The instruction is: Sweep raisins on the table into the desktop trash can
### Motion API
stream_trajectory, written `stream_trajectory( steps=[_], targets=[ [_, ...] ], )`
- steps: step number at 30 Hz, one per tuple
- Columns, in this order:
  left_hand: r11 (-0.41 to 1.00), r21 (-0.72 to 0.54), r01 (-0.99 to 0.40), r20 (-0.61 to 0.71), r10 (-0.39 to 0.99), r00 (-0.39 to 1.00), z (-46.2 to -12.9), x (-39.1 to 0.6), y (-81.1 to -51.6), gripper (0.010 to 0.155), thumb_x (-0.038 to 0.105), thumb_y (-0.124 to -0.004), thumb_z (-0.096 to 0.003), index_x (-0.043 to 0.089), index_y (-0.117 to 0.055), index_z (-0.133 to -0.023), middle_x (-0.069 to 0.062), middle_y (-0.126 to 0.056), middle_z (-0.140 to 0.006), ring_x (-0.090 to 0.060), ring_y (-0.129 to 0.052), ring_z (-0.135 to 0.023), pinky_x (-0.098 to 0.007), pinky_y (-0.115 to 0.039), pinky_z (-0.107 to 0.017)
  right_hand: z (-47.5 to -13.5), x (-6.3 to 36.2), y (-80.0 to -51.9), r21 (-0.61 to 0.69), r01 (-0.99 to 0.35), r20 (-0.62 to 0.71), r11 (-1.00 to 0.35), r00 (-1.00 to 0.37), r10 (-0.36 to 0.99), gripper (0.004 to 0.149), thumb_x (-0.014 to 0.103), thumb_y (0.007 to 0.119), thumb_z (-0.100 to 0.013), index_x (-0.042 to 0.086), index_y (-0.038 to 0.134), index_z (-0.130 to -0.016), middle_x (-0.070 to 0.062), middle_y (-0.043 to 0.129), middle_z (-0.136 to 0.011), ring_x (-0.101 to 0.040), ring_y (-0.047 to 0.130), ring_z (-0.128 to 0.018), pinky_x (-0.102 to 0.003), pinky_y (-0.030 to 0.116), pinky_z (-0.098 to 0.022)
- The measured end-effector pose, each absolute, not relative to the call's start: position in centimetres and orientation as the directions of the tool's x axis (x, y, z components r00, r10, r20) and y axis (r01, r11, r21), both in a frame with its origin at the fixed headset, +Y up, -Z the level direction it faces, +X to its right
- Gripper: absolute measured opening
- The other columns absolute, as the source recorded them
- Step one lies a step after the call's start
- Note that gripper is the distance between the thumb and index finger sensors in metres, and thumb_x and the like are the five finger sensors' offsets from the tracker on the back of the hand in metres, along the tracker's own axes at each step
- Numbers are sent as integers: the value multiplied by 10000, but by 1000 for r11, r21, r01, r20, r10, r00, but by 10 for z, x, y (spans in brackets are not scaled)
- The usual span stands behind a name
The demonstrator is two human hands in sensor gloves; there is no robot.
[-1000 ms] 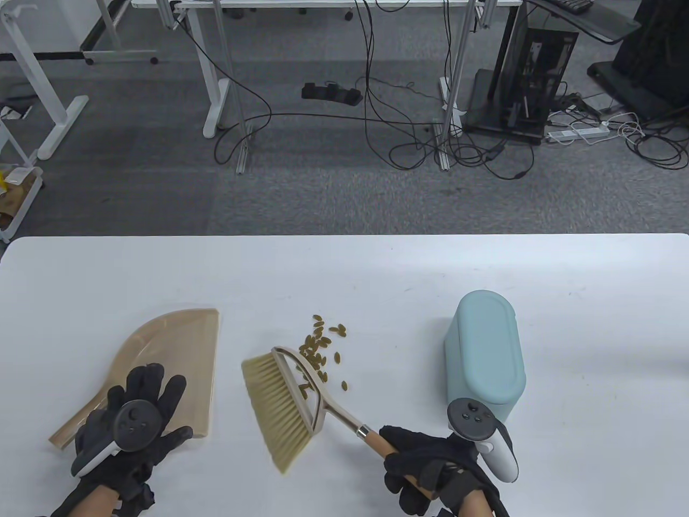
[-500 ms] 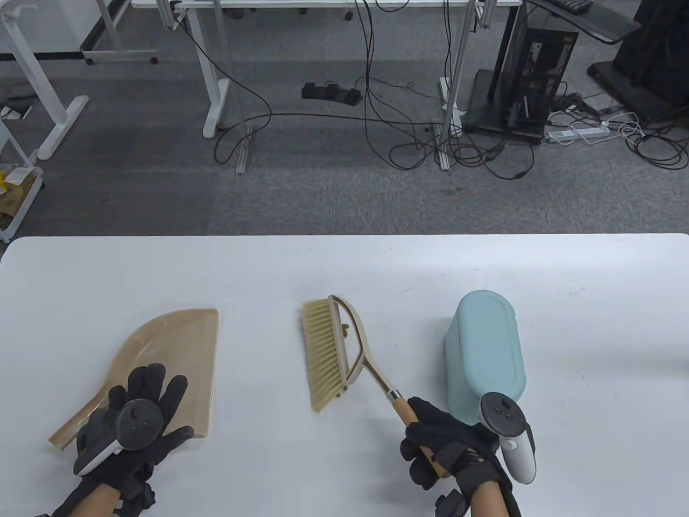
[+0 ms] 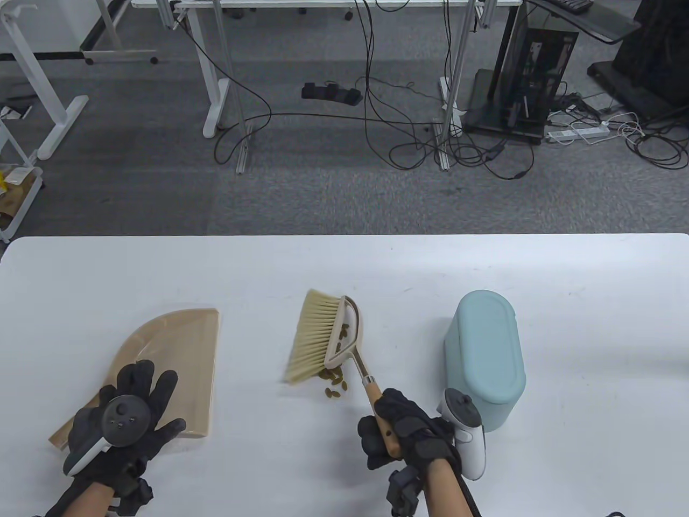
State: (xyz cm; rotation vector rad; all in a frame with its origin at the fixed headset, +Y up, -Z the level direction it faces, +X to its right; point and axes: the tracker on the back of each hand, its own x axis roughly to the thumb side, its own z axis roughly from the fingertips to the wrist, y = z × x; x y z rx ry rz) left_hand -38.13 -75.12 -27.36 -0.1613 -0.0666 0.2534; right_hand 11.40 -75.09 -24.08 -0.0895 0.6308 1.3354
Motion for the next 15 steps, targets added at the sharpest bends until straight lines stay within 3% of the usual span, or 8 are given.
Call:
stream_trajectory(
  steps=[6,10,15],
  targets=[
    [948,-64,-312,-7,312,950,-273,-395,-742,833,569,-709,-487,382,-190,-1111,-2,84,-1170,-356,28,-1150,-657,-130,-802,-212,141,-750,217,-947,-468,237,113,877,754,341,551,-635,-79,83,-1051,-232,787,-734,-126,980,-291,-357,867,-278],
    [948,22,-317,-72,318,945,-272,-408,-737,889,595,-737,-454,394,-159,-1098,-30,-24,-1211,-370,-250,-1180,-645,-327,-805,-220,134,-751,272,-915,-353,297,192,916,734,362,551,-636,-50,135,-1078,-192,787,-734,-107,981,-298,-336,868,-281],
    [921,100,-376,-255,388,885,-270,-437,-734,973,628,-780,-413,471,-58,-1047,-2,19,-1211,-357,-199,-1196,-666,-239,-822,-242,114,-752,293,-889,-256,352,282,925,739,380,572,-633,-25,151,-1086,-165,792,-741,-103,981,-301,-333,868,-293]
  ],
)
